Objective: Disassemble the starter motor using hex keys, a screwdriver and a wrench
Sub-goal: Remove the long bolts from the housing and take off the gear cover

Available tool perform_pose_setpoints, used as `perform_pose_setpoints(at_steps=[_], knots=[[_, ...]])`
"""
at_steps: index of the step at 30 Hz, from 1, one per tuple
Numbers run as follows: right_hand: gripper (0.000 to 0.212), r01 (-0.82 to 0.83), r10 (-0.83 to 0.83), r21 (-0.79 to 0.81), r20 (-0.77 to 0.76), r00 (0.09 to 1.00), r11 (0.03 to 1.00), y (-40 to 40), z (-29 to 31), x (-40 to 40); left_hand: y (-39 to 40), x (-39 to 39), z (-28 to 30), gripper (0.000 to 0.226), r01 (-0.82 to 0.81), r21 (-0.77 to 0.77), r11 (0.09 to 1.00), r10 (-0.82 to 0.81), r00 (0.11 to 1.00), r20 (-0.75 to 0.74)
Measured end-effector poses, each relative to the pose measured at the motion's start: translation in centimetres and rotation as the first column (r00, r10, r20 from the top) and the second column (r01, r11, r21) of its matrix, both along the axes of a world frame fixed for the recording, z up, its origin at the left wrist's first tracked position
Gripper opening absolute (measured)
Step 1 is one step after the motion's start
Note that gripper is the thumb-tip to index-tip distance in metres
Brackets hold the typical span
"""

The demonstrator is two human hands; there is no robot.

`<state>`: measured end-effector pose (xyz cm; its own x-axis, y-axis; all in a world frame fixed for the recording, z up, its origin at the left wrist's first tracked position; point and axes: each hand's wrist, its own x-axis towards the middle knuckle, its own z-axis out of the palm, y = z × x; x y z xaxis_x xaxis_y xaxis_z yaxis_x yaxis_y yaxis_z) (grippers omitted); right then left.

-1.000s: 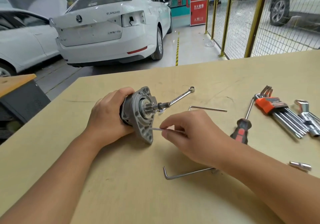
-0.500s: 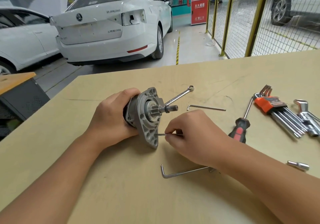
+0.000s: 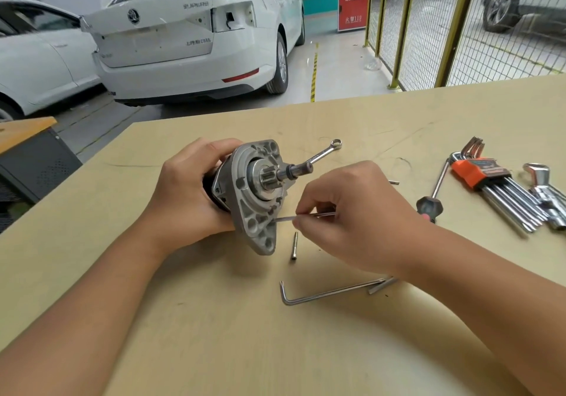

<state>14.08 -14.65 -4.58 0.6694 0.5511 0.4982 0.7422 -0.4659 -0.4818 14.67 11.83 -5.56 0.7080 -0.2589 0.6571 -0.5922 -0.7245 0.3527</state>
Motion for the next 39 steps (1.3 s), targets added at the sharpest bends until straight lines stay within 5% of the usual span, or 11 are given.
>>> perform_pose_setpoints(at_steps=[14,18,22,39], knots=[[0.010,-0.010,0.002,0.215,0.037,0.999,0.977,-0.1,0.2,-0.1,0.6,-0.2,1.0,0.081,0.029,-0.151,0.988,-0.047,0.992,-0.121],[0.016,0.106,-0.041,0.430,-0.156,0.987,0.897,0.2,-0.2,0.4,1.4,-0.3,2.0,0.086,-0.013,-0.295,0.956,-0.056,0.973,-0.226],[0.018,0.192,-0.055,0.472,-0.289,0.956,0.860,0.4,-0.7,0.9,2.5,-0.2,2.0,0.080,-0.138,-0.390,0.910,-0.010,0.936,-0.352],[0.007,0.260,-0.045,0.493,-0.405,0.913,0.830,0.9,-1.5,1.5,1.9,0.9,2.1,0.057,-0.307,-0.193,0.932,0.226,0.908,-0.353]])
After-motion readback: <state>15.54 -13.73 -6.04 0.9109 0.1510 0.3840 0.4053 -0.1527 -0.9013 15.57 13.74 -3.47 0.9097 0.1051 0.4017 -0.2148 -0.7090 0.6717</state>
